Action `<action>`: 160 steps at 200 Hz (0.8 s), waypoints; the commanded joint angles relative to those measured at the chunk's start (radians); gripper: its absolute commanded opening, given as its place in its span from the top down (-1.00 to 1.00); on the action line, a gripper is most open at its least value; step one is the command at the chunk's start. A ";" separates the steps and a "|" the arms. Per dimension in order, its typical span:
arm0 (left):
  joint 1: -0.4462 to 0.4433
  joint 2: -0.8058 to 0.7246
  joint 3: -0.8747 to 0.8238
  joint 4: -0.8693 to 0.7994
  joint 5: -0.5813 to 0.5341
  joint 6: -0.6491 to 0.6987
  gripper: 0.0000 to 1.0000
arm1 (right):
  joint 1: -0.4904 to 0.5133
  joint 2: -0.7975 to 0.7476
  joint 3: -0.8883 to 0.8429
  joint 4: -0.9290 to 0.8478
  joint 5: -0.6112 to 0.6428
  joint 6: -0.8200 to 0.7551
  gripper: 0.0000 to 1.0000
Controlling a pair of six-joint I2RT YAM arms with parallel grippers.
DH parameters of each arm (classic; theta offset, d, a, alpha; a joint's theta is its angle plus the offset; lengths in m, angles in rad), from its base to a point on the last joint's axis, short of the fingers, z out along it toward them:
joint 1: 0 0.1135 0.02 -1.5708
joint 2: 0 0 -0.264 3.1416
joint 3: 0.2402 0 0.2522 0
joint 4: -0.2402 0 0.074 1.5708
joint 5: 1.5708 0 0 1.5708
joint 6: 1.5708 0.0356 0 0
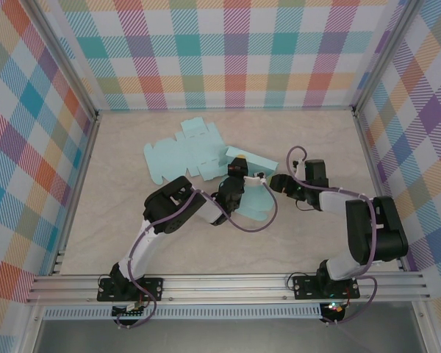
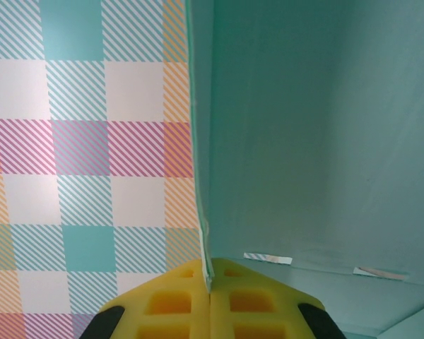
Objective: Fold the paper box
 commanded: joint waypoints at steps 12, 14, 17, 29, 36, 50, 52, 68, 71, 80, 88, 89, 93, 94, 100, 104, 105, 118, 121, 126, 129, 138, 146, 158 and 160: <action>-0.016 -0.009 0.000 -0.139 0.046 -0.015 1.00 | 0.015 -0.064 -0.012 0.040 -0.010 -0.027 -0.46; -0.017 -0.011 0.001 -0.143 0.046 -0.015 1.00 | 0.016 -0.068 -0.012 0.040 -0.010 -0.028 -0.46; -0.016 -0.011 0.003 -0.145 0.045 -0.016 1.00 | 0.017 -0.069 -0.012 0.037 -0.008 -0.028 -0.46; -0.016 -0.017 0.002 -0.149 0.045 -0.019 1.00 | 0.017 -0.078 -0.019 0.034 0.000 -0.029 -0.47; -0.016 -0.019 0.001 -0.154 0.045 -0.021 1.00 | 0.018 -0.079 -0.022 0.035 0.007 -0.029 -0.49; -0.015 -0.027 -0.002 -0.166 0.051 -0.024 1.00 | 0.017 -0.072 -0.028 0.044 0.013 -0.031 -0.52; -0.015 -0.028 -0.003 -0.170 0.051 -0.025 1.00 | 0.018 -0.070 -0.027 0.046 0.014 -0.031 -0.52; -0.011 -0.049 -0.009 -0.215 0.063 -0.048 1.00 | 0.018 -0.056 -0.023 0.060 0.018 -0.030 -0.53; -0.010 -0.054 -0.011 -0.228 0.066 -0.053 1.00 | 0.018 -0.054 -0.021 0.061 0.020 -0.029 -0.53; -0.009 -0.073 -0.013 -0.274 0.075 -0.075 1.00 | 0.018 -0.045 -0.017 0.065 0.026 -0.029 -0.53; -0.006 -0.090 -0.015 -0.316 0.082 -0.095 1.00 | 0.018 -0.039 -0.015 0.071 0.032 -0.031 -0.53; -0.006 -0.092 -0.015 -0.321 0.083 -0.096 1.00 | 0.017 -0.038 -0.014 0.073 0.033 -0.031 -0.53; -0.004 -0.099 -0.016 -0.338 0.087 -0.105 1.00 | 0.018 -0.037 -0.012 0.076 0.035 -0.031 -0.53; -0.004 -0.101 -0.016 -0.343 0.088 -0.108 1.00 | 0.018 -0.036 -0.012 0.076 0.035 -0.031 -0.53; -0.002 -0.111 -0.015 -0.370 0.093 -0.120 1.00 | 0.018 -0.033 -0.009 0.076 0.037 -0.031 -0.53; 0.000 -0.119 -0.015 -0.387 0.098 -0.127 1.00 | 0.018 -0.031 -0.006 0.076 0.040 -0.030 -0.53; 0.000 -0.120 -0.015 -0.391 0.098 -0.127 1.00 | 0.018 -0.031 -0.005 0.077 0.041 -0.029 -0.53; 0.003 -0.140 -0.015 -0.435 0.111 -0.138 1.00 | 0.020 -0.028 -0.004 0.087 0.049 -0.026 -0.52; 0.005 -0.143 -0.015 -0.445 0.113 -0.140 1.00 | 0.021 -0.027 -0.004 0.089 0.051 -0.026 -0.52; 0.004 -0.149 -0.015 -0.458 0.116 -0.140 1.00 | 0.022 -0.026 -0.003 0.094 0.057 -0.026 -0.51; 0.005 -0.150 -0.015 -0.463 0.118 -0.141 1.00 | 0.023 -0.024 -0.003 0.097 0.060 -0.023 -0.50; 0.007 -0.154 -0.016 -0.476 0.126 -0.139 1.00 | 0.027 -0.021 -0.002 0.104 0.070 -0.023 -0.48; 0.008 -0.156 -0.016 -0.489 0.133 -0.135 1.00 | 0.031 -0.019 0.000 0.109 0.083 -0.024 -0.46; 0.009 -0.156 -0.016 -0.507 0.143 -0.133 1.00 | 0.042 -0.019 0.003 0.119 0.101 -0.027 -0.43; 0.009 -0.158 -0.015 -0.512 0.143 -0.133 1.00 | 0.044 -0.018 0.002 0.121 0.105 -0.028 -0.42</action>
